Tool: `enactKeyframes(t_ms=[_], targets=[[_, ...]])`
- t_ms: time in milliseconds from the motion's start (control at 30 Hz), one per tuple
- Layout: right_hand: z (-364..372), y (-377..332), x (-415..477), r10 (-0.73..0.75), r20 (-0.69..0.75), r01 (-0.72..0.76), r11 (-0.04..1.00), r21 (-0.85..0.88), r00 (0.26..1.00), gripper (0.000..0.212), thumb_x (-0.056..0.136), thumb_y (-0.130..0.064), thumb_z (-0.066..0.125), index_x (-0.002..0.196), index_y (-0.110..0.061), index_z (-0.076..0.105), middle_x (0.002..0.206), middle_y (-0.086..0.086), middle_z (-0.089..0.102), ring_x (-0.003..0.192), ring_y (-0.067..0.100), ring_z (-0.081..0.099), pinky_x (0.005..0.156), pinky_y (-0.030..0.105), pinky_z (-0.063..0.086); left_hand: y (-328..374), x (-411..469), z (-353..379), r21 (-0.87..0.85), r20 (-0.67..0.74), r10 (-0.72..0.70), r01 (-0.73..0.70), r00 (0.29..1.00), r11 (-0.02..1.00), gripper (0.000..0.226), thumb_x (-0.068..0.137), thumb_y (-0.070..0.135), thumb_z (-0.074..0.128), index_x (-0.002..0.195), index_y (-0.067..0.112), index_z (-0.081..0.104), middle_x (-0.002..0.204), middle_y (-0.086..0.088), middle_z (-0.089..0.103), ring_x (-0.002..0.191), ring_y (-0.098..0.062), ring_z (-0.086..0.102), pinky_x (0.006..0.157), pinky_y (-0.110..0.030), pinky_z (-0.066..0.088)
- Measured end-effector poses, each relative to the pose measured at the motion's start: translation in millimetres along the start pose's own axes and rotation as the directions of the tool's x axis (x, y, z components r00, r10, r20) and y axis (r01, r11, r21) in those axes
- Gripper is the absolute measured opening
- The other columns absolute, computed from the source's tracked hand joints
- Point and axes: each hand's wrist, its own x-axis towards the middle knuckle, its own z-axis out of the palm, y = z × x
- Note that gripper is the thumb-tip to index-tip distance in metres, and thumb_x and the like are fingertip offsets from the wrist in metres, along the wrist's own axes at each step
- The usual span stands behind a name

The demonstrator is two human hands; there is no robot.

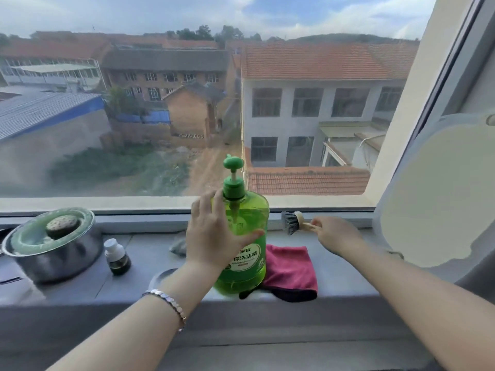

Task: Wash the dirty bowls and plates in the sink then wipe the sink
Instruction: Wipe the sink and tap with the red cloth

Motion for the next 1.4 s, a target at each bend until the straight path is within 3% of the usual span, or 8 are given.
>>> enactKeyframes(t_ms=[333, 500, 667, 833, 967, 1133, 1267, 1400], targets=[[53.6, -8.8, 51.6, -0.156, -0.034, 0.151, 0.981, -0.121, 0.987, 0.029, 0.096, -0.026, 0.045, 0.120, -0.026, 0.061, 0.121, -0.001, 0.061, 0.115, 0.021, 0.052, 0.094, 0.031, 0.036, -17.6, 22.2, 9.1, -0.071, 0.022, 0.042, -0.040, 0.999, 0.997, 0.105, 0.053, 0.057, 0.079, 0.136, 0.006, 0.041, 0.138, -0.007, 0.045, 0.131, -0.025, 0.032, 0.104, -0.031, 0.029], [93.0, -23.0, 3.4, -0.048, -0.432, 0.105, 0.989, 0.109, 0.901, 0.031, 0.088, -0.027, 0.056, 0.112, -0.009, 0.064, 0.108, 0.012, 0.058, 0.107, 0.031, 0.049, 0.090, 0.036, 0.035, -20.0, 11.8, 13.1, -0.023, 0.012, 0.049, -0.049, 0.999, 0.999, 0.108, 0.055, 0.057, 0.079, 0.140, 0.007, 0.036, 0.145, -0.007, 0.039, 0.137, -0.024, 0.028, 0.103, -0.037, 0.036], [115.7, -21.4, -52.6, -0.267, 0.049, 0.271, 0.956, -0.114, 0.963, 0.099, 0.060, -0.075, 0.041, 0.137, -0.013, 0.044, 0.141, 0.016, 0.039, 0.133, 0.032, 0.033, 0.111, 0.042, 0.022, -16.2, 12.4, 7.4, 0.021, 0.104, 0.015, -0.017, 0.994, 1.000, 0.110, 0.064, 0.061, 0.072, 0.147, 0.013, 0.020, 0.155, -0.003, 0.022, 0.144, -0.019, 0.011, 0.115, -0.034, 0.017], [112.6, -24.3, -87.1, -0.301, -0.326, 0.198, 0.929, -0.314, 0.896, 0.031, 0.049, -0.006, 0.075, 0.079, -0.010, 0.073, 0.069, 0.009, 0.061, 0.061, 0.029, 0.060, 0.049, 0.034, 0.049, -7.2, -9.7, -13.6, 0.187, 0.227, 0.017, -0.061, 0.974, 0.981, 0.107, 0.083, 0.058, 0.054, 0.146, 0.012, -0.020, 0.155, -0.008, -0.023, 0.143, -0.021, -0.019, 0.117, -0.039, -0.008], [125.0, -42.8, -151.2, 0.128, -0.356, -0.018, 0.954, 0.298, 0.926, 0.037, 0.080, 0.007, 0.044, 0.113, -0.003, 0.059, 0.107, 0.013, 0.057, 0.100, 0.033, 0.054, 0.072, 0.036, 0.041, -31.1, -105.0, -11.7, 0.039, 0.222, 0.150, -0.163, 0.963, 0.986, 0.079, 0.086, 0.033, 0.049, 0.149, 0.013, 0.004, 0.158, -0.013, 0.003, 0.146, -0.027, 0.001, 0.118, -0.037, 0.002], [177.1, -61.2, -200.5, 0.394, -0.023, -0.238, 0.599, 0.765, 0.919, 0.035, 0.093, -0.006, 0.040, 0.122, -0.014, 0.057, 0.121, 0.008, 0.058, 0.110, 0.028, 0.053, 0.085, 0.029, 0.039, -80.6, -228.6, -7.2, 0.258, 0.731, -0.164, -0.047, 0.662, 0.965, 0.059, 0.095, 0.019, 0.040, 0.148, 0.014, 0.015, 0.159, 0.000, -0.002, 0.146, -0.016, -0.004, 0.118, -0.034, 0.005], [200.5, -60.3, -202.8, 0.019, -0.137, 0.051, 0.873, 0.486, 0.990, 0.052, 0.087, -0.010, 0.050, 0.138, -0.012, 0.043, 0.141, 0.005, 0.045, 0.131, 0.024, 0.039, 0.106, 0.027, 0.026, -112.0, -267.5, 2.6, 0.340, 0.723, -0.299, 0.056, 0.622, 0.939, 0.054, 0.093, 0.013, 0.038, 0.145, 0.014, 0.022, 0.158, 0.002, 0.010, 0.145, -0.016, 0.008, 0.116, -0.037, 0.014], [246.3, -63.9, -208.0, -0.343, 0.352, 0.370, 0.929, -0.010, 0.871, 0.103, 0.067, -0.086, 0.015, 0.148, -0.024, 0.019, 0.157, 0.000, -0.001, 0.145, 0.019, -0.002, 0.117, 0.037, -0.002, -132.9, -281.9, 20.2, 0.384, 0.752, -0.315, 0.003, 0.580, 0.923, 0.062, 0.093, 0.013, 0.038, 0.148, 0.015, 0.011, 0.158, 0.001, 0.002, 0.146, -0.020, 0.002, 0.117, -0.042, 0.010]])
